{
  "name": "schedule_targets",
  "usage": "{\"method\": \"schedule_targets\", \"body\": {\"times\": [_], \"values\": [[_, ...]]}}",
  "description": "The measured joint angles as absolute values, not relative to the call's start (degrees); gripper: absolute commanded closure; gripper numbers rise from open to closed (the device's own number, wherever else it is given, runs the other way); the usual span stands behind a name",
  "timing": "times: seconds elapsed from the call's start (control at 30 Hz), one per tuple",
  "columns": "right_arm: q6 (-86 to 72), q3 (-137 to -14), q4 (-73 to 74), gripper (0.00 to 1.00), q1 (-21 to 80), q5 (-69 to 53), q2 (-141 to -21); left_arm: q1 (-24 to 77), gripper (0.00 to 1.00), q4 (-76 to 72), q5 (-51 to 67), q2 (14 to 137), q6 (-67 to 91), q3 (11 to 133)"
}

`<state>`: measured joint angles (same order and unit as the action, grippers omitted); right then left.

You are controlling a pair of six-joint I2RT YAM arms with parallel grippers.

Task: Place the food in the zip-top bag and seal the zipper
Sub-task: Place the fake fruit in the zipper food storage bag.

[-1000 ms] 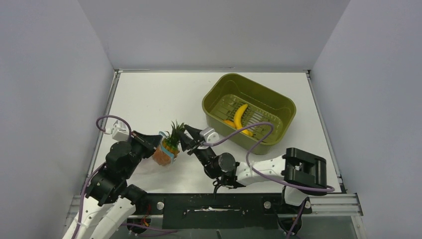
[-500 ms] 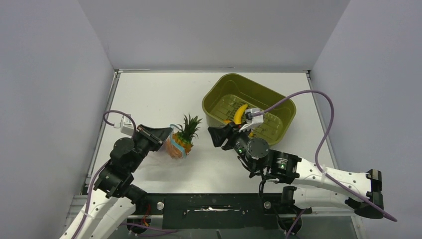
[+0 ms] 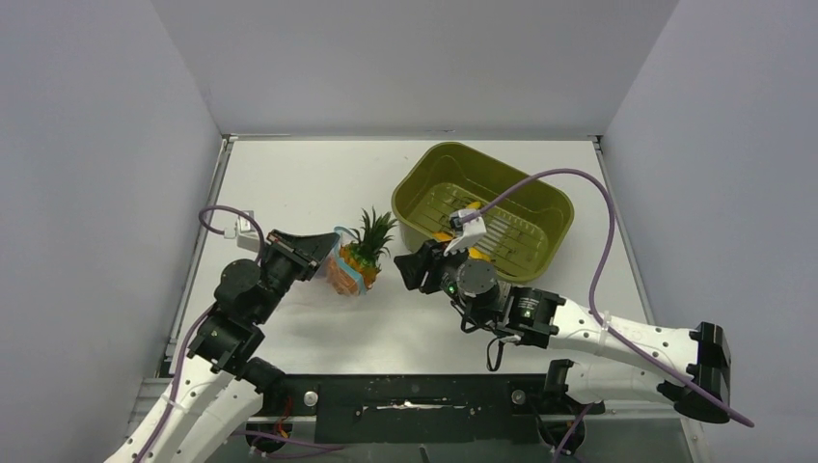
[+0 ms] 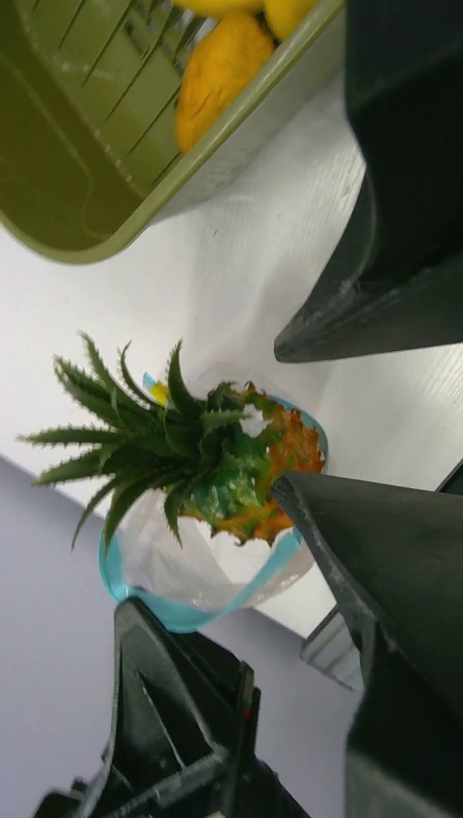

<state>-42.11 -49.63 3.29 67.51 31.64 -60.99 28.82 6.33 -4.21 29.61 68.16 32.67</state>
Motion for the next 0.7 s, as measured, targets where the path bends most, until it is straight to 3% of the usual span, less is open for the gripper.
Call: {"method": "schedule_targets", "body": {"times": [0.1,0.27,0.7], "values": [[-40.8,-44.3,-4.3,0.60,66.7,26.2,-58.2,28.8,1.00,6.3,-4.2,31.3,68.1,34.9],[-27.9,-34.6,-19.0,0.51,66.2,14.6,-56.9,28.8,1.00,5.8,-4.2,32.7,67.5,39.6],[22.9,-28.6,-37.0,0.61,66.1,-2.1,-61.6,28.8,1.00,5.0,-2.9,32.6,67.6,44.1]]}}
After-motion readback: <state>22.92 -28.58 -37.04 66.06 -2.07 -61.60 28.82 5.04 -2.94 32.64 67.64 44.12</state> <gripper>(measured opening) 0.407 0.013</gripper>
